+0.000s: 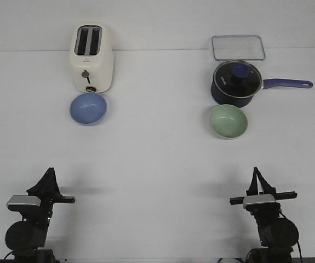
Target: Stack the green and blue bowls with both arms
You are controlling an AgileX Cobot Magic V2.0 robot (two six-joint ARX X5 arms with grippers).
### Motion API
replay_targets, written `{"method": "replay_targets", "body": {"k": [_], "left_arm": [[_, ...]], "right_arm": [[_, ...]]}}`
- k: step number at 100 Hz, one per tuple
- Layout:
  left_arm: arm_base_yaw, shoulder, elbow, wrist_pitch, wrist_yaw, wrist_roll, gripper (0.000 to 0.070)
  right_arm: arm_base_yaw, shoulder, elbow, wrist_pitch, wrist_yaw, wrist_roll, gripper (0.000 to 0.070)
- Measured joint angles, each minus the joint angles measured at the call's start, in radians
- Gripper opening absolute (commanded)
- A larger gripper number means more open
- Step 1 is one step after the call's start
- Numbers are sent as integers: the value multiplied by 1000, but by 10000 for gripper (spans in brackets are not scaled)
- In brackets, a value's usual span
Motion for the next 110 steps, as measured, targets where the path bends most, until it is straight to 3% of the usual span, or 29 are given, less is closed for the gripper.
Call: {"method": "replay_targets", "body": {"k": [8, 34, 53, 69, 75, 84, 89, 110], "left_arm": [[0, 0, 0, 0, 0, 0, 15], [0, 0, 0, 0, 0, 0, 15], [0, 0, 0, 0, 0, 0, 15], [0, 0, 0, 0, 0, 0, 15], [0, 0, 0, 0, 0, 0, 15], [0, 0, 0, 0, 0, 0, 15], [0, 0, 0, 0, 0, 0, 15], [0, 0, 0, 0, 0, 0, 15]], "right_arm": [[0, 0, 0, 10, -4, 66, 0], [0, 0, 9, 40, 10, 407, 0], [0, 70, 160, -55, 27, 542, 0], [-1, 281, 346, -203, 35, 603, 4], [-7, 392, 418, -267, 32, 612, 87], [-23, 562, 523, -321, 1, 614, 350], [-31, 658, 578, -327, -25, 614, 447], [-57, 1035, 786, -336, -88, 596, 512]]}}
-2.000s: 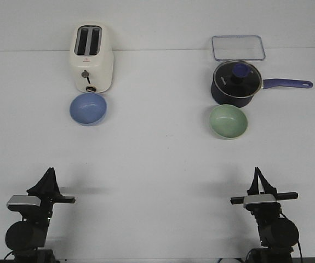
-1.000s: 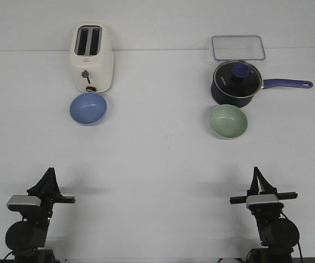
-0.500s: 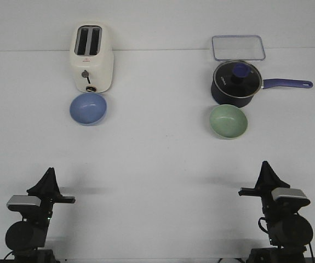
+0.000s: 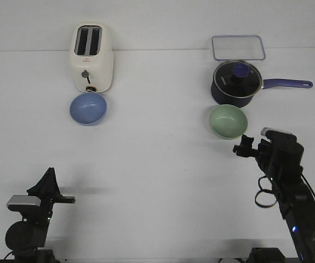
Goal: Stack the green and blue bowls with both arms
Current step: 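Reach the right gripper forward to the pale green bowl and grasp its rim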
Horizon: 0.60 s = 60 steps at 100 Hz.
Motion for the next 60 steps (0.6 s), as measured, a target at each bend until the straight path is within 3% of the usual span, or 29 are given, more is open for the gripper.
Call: {"method": "replay_targets", "body": {"k": [41, 49, 60], "left_arm": [[0, 0, 0, 0, 0, 0, 15], [0, 0, 0, 0, 0, 0, 15], [0, 0, 0, 0, 0, 0, 15]], "right_arm": [[-35, 558, 342, -64, -16, -55, 506], [-40, 614, 367, -64, -17, -59, 371], [-48, 656, 370, -66, -17, -60, 73]]}}
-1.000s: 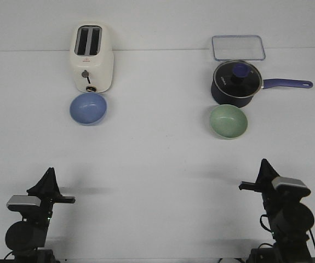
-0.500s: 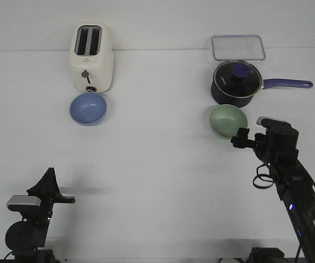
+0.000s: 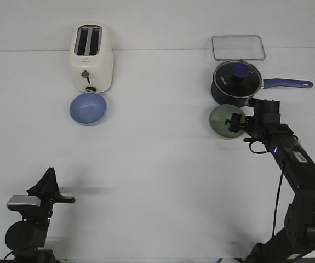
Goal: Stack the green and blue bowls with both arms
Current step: 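Reach the right gripper forward to the pale green bowl and grasp its rim, then lift the green bowl with the right gripper and carry it toward the table center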
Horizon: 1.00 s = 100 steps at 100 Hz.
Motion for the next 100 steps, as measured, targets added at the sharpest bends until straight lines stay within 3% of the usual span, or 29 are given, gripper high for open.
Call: {"method": "replay_targets", "body": {"k": [3, 17, 33, 48, 60, 79, 100], "left_arm": [[0, 0, 0, 0, 0, 0, 15], [0, 0, 0, 0, 0, 0, 15], [0, 0, 0, 0, 0, 0, 15], [0, 0, 0, 0, 0, 0, 15], [0, 0, 0, 0, 0, 0, 15], [0, 0, 0, 0, 0, 0, 15], [0, 0, 0, 0, 0, 0, 15]], "right_arm": [[0, 5, 0, 0, 0, -1, 0], [-3, 3, 1, 14, -10, -8, 0], [-9, -47, 0, -23, -106, -11, 0], [-13, -220, 1, -48, -200, -11, 0], [4, -372, 5, -153, -235, -19, 0], [115, -544, -93, -216, -237, -28, 0], [341, -615, -240, -207, -210, -3, 0]]}}
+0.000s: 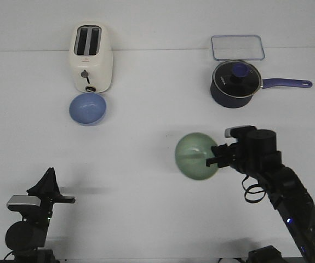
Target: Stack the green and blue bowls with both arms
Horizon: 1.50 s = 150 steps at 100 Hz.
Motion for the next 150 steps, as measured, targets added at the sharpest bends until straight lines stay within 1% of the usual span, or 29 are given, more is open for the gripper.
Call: {"method": "replay_targets", "body": {"k": [11, 20, 37, 60, 64, 71, 75, 78, 89, 104, 118, 129, 138, 150], "left_arm": [[0, 0, 0, 0, 0, -5, 15], [0, 0, 0, 0, 0, -38, 15], [0, 0, 0, 0, 0, -144, 14], [0, 0, 0, 0, 0, -304, 11], [0, 0, 0, 0, 0, -329, 11], [0, 0, 1, 0, 0, -365, 12], [0, 0, 2, -1, 0, -381, 12], [0, 0, 2, -3, 0, -396, 12], [0, 2, 21, -14, 2, -441, 12], [0, 33, 105, -69, 8, -457, 14], [0, 148, 208, -106, -4, -467, 15], [0, 319, 316, -138, -27, -468, 14], [0, 498, 423, -162, -28, -456, 13], [0, 768, 575, -160, -2, -425, 18]], "right_arm": [[121, 16, -65, 37, 51, 28, 0], [206, 43, -97, 89, 65, 58, 0], [299, 122, -103, 116, 126, 83, 0], [341, 239, -103, 127, 137, 79, 1], [341, 251, -103, 129, 138, 77, 41], [341, 266, -103, 129, 139, 70, 210], [341, 268, -103, 132, 140, 68, 277], [341, 267, -103, 135, 140, 66, 295], [336, 257, -103, 138, 139, 64, 295], [305, 159, -103, 141, 137, 55, 295], [249, 40, -102, 140, 162, 35, 294], [199, -39, -102, 137, 163, 26, 294], [169, -87, -102, 135, 164, 26, 293], [148, -116, -102, 126, 163, 18, 292]]}}
